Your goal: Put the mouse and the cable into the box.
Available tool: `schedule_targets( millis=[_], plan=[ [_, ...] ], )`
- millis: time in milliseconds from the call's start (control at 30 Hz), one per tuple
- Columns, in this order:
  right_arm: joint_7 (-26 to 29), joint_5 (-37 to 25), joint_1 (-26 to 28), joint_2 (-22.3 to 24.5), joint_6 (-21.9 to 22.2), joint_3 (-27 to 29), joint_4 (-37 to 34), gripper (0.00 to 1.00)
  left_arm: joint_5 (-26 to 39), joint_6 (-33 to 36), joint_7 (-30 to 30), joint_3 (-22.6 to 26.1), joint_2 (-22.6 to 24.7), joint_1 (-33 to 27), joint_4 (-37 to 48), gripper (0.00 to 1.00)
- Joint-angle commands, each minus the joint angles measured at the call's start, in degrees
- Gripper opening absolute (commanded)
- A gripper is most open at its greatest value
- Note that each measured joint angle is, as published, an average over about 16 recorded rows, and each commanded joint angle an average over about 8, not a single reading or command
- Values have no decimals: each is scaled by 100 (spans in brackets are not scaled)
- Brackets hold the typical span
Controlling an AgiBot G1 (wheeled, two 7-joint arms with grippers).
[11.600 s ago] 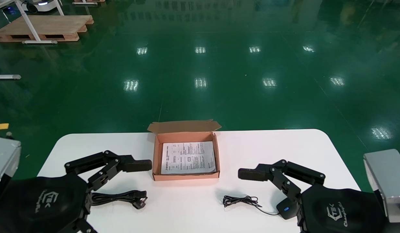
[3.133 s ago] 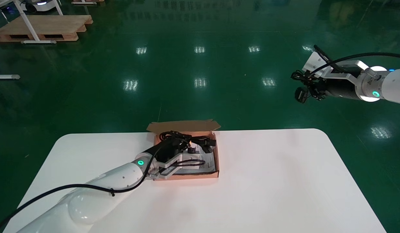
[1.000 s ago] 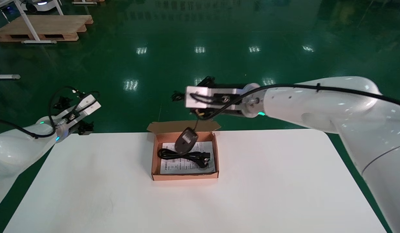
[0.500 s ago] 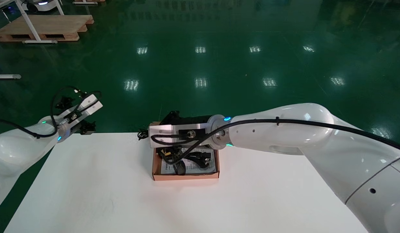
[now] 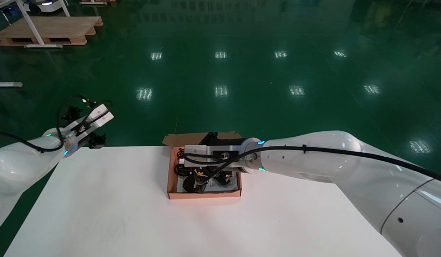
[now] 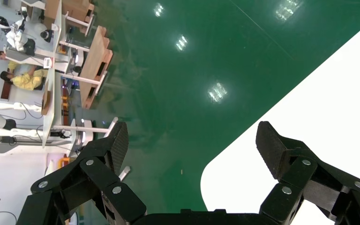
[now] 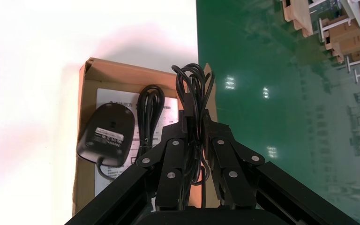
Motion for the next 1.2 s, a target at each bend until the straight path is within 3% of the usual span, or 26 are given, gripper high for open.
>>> schedule_targets(
  millis=[33,667,1200],
  plan=[
    [13,82,-22,2,42,-65,7,100,-1,-2,0,-1,-2,-2,4,100],
    [98,81,-122,138,-167,202,114,100,-69,107,-23,-37,-55,50,-107,100],
    [809,895,-1069,1255,-1461,1670,1107,100,-1407,2063,-449,-751,-1053,928,-2025,100]
  ],
)
